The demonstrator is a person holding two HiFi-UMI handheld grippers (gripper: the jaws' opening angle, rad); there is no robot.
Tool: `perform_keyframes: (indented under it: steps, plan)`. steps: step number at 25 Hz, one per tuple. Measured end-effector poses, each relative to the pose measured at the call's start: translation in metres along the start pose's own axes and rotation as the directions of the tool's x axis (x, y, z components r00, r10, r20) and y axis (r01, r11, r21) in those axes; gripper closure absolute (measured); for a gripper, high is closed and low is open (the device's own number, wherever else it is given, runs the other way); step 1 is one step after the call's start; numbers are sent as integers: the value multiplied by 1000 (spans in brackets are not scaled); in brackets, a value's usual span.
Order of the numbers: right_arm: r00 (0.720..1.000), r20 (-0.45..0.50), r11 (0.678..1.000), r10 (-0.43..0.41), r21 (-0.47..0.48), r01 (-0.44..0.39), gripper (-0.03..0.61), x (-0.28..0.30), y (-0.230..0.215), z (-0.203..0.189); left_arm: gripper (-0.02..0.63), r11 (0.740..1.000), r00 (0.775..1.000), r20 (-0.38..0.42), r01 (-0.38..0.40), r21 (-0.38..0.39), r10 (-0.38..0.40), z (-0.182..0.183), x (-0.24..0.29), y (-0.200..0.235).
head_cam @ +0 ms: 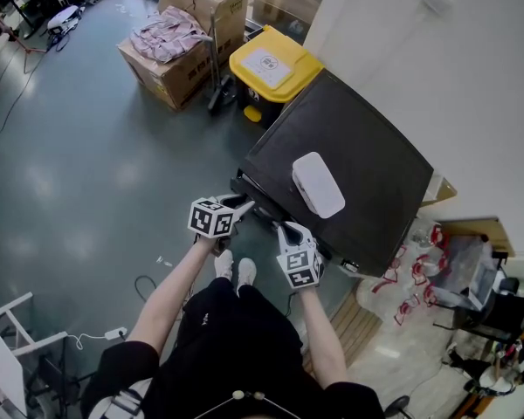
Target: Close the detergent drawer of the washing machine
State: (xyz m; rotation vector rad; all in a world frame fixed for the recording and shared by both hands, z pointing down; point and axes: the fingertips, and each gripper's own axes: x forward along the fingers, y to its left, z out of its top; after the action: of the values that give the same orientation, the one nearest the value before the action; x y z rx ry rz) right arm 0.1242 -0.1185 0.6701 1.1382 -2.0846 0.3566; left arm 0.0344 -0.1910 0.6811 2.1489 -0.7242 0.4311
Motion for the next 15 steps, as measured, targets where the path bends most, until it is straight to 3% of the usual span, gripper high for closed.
perform_keyframes:
  steps: [15]
  plan:
    - [995,-10,994,-95,45,96,540,5,-18,4,486,1000,1000,10,7,-8,-7,12,14,1]
